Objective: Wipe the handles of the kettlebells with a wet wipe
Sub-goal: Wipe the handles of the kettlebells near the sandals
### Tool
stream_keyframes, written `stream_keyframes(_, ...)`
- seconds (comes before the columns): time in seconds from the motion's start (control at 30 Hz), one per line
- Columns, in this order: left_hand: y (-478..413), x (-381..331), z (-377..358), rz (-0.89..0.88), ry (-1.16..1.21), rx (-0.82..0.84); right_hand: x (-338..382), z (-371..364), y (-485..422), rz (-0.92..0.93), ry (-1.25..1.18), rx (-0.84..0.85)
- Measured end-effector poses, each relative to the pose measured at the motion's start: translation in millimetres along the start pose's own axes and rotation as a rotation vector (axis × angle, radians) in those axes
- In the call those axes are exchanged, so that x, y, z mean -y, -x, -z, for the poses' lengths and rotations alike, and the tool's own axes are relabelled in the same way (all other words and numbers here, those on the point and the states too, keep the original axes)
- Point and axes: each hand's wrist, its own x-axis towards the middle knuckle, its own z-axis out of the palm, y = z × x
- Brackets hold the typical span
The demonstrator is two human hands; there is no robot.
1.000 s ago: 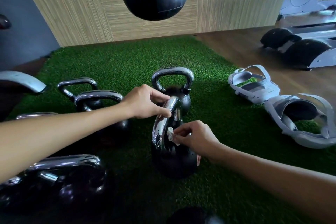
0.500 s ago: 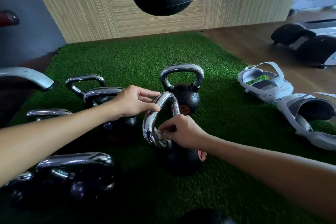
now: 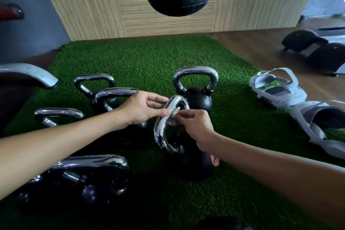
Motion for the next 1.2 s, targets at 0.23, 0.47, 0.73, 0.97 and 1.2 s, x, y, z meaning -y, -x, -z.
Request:
stream_keyframes(0.23, -1.5, 15.2, 5.7, 0.014, 0.003, -0.011, 0.2, -6.6, 6.3, 0.008, 0.058, 0.063)
stream_keyframes(0.47, 7.3, 19.8, 2.2, 0.017, 0.042, -0.034, 4.4, -14.7, -16.8, 0.158, 0.233, -0.235)
stream_keyframes(0.73, 2.7, 14.1, -2.4, -0.011, -0.017, -0.048, -8.0, -12.6, -21.1, 0.08, 0.401, -0.326)
stream_keyframes(0.97, 5.2, 1.5, -6.4, -0.067, -0.112, -0.062, -5.2, 9.0, -25.0, 0.226, 0.416, -0.276)
stream_keyframes(1.2, 2.8, -26.0, -19.0, -0.063, -0.211, -0.1, -19.7, 63.6, -17.4, 0.204, 0.379, -0.191)
